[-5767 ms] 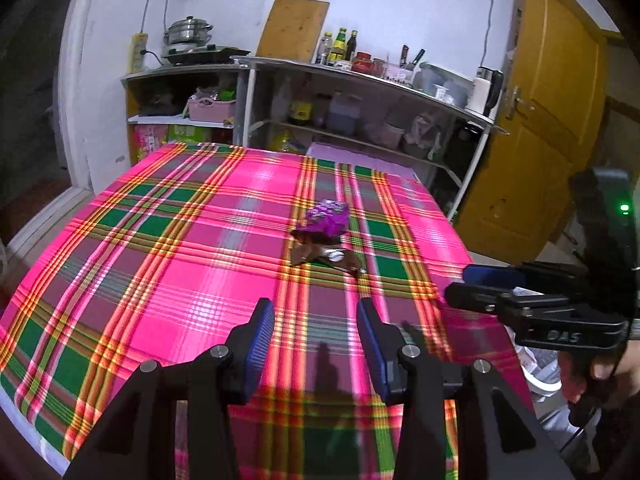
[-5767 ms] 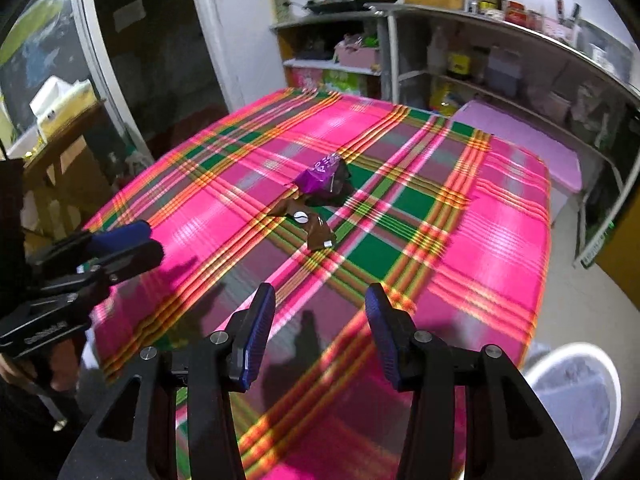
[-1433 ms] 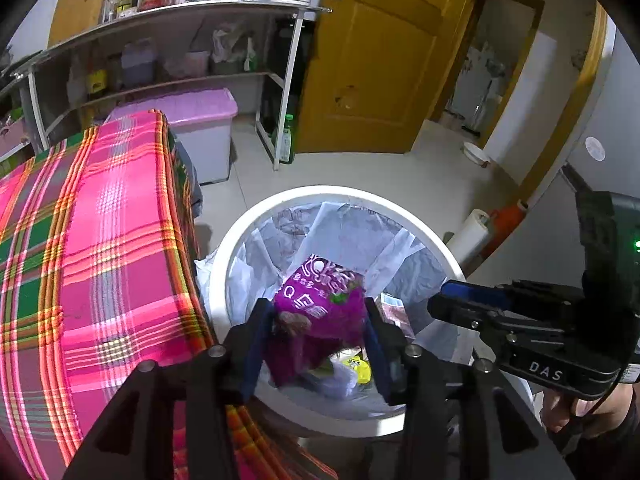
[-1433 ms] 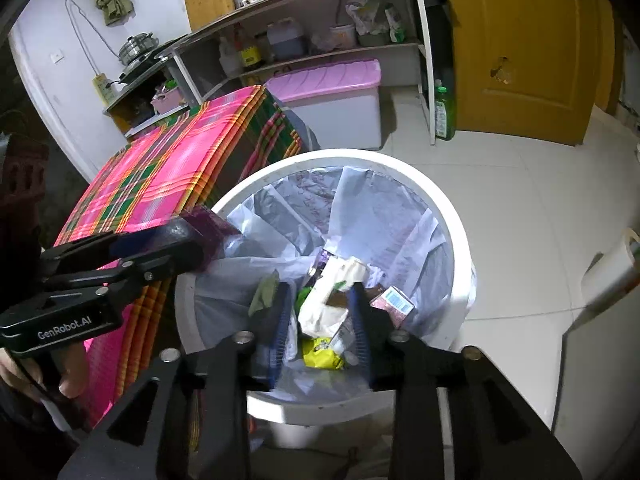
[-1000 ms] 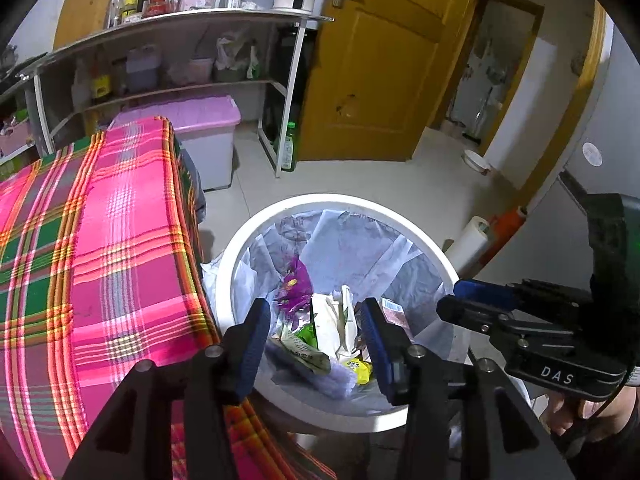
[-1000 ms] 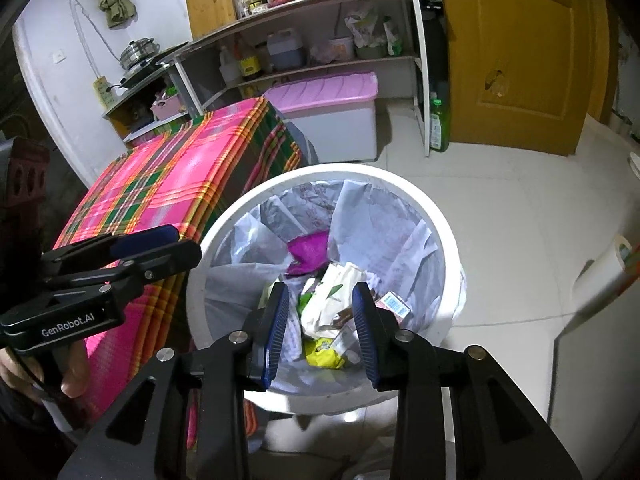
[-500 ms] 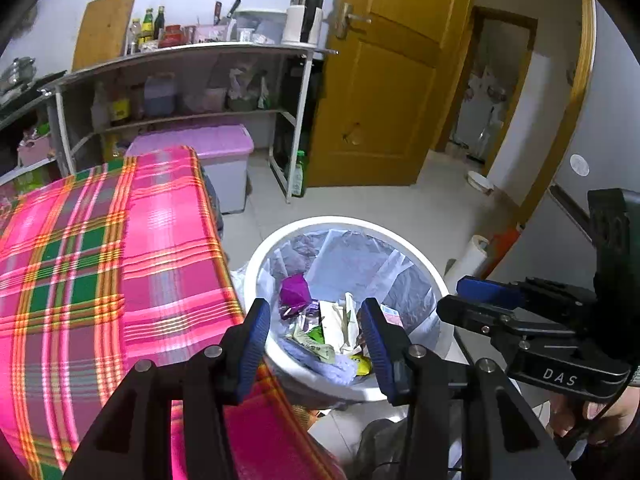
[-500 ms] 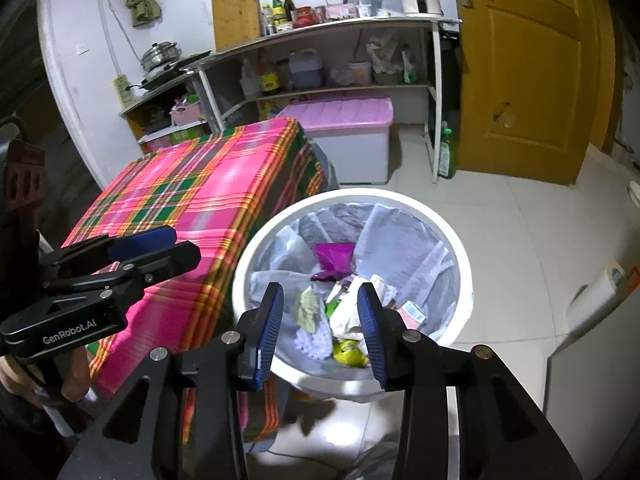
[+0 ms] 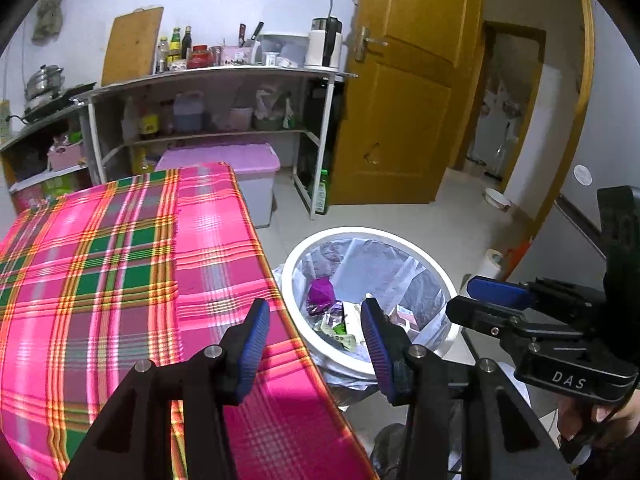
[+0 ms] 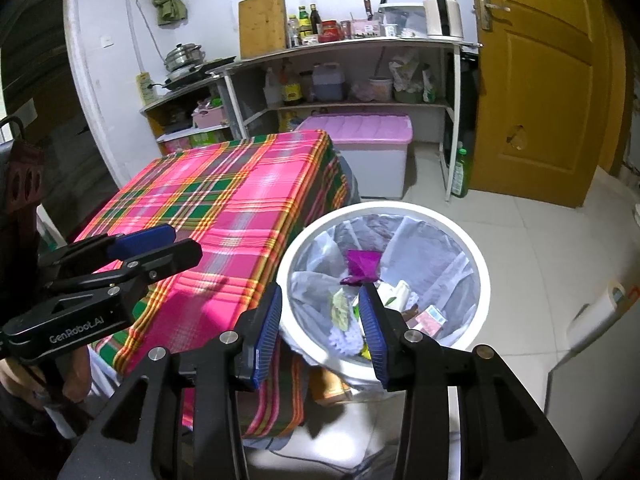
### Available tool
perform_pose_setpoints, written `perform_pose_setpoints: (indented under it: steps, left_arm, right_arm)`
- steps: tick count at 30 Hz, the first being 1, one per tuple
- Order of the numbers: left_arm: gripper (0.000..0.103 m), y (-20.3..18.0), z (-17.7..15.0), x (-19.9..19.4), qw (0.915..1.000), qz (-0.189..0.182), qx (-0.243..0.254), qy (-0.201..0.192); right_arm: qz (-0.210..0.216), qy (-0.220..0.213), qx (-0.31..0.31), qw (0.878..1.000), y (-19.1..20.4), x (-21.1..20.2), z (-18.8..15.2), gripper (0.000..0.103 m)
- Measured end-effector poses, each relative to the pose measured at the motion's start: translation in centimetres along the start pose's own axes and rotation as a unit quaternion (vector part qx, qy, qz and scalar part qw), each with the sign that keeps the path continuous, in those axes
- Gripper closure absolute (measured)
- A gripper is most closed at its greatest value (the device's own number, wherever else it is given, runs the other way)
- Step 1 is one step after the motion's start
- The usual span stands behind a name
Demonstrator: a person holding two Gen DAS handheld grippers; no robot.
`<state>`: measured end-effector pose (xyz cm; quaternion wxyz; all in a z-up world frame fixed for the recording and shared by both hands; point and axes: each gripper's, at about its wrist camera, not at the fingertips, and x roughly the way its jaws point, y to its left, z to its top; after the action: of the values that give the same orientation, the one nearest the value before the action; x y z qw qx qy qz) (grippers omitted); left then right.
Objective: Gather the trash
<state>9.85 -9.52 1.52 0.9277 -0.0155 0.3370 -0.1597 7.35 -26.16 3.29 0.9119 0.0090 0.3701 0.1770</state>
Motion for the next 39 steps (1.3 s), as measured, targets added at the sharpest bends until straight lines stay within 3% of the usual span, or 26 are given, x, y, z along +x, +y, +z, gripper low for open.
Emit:
perform_pose_setpoints:
  steps: [21,39]
  left_arm:
    - [0.056,-0.1,-3.3,-5.6,0.9987,0.041,-0.003,-0.030]
    - [0.056,-0.1,-4.4,-6.5,0.9982,0.050,-0.009,-0.033]
  right_arm:
    - [0.014,-0.019,-0.023,0.999,3.6,-3.1,-2.7,0.059]
    - [0.018,-0.019,-0.024,0.999,4.1,-3.5,-3.4,0.058]
